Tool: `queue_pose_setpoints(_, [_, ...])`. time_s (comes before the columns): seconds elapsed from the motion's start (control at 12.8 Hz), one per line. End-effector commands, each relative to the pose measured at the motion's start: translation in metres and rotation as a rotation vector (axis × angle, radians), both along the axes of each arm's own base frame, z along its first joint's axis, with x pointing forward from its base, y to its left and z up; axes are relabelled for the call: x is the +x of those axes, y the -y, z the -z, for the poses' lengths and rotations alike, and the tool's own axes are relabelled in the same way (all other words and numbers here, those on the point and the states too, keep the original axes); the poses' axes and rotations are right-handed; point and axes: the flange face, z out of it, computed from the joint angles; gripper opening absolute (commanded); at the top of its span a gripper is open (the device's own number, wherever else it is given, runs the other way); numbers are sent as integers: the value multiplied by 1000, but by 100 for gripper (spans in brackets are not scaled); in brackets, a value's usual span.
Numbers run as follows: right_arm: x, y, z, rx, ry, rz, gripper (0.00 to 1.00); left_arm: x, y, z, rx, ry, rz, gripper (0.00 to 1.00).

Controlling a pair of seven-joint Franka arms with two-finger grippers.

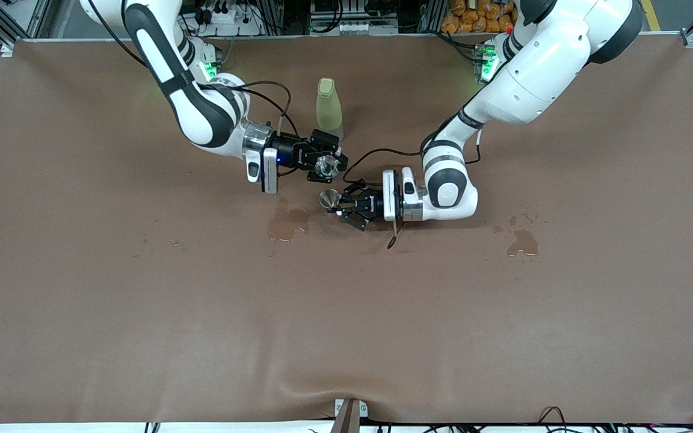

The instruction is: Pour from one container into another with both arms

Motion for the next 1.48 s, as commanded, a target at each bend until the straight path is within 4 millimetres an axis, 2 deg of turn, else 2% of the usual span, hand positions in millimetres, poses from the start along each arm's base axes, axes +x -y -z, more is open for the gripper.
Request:
queue_pose_setpoints(0.0, [-4, -3, -11, 12, -17, 17, 0, -4, -2, -11, -12, 24, 2, 0])
queue_pose_setpoints(0.47, [-5, -5, -13, 49, -157, 23, 0, -4, -2, -14, -14, 22, 3, 0])
queue_pose_setpoints(1.41, [-10, -20, -21, 56, -300, 30, 0, -2, -5, -13, -13, 25, -3, 0])
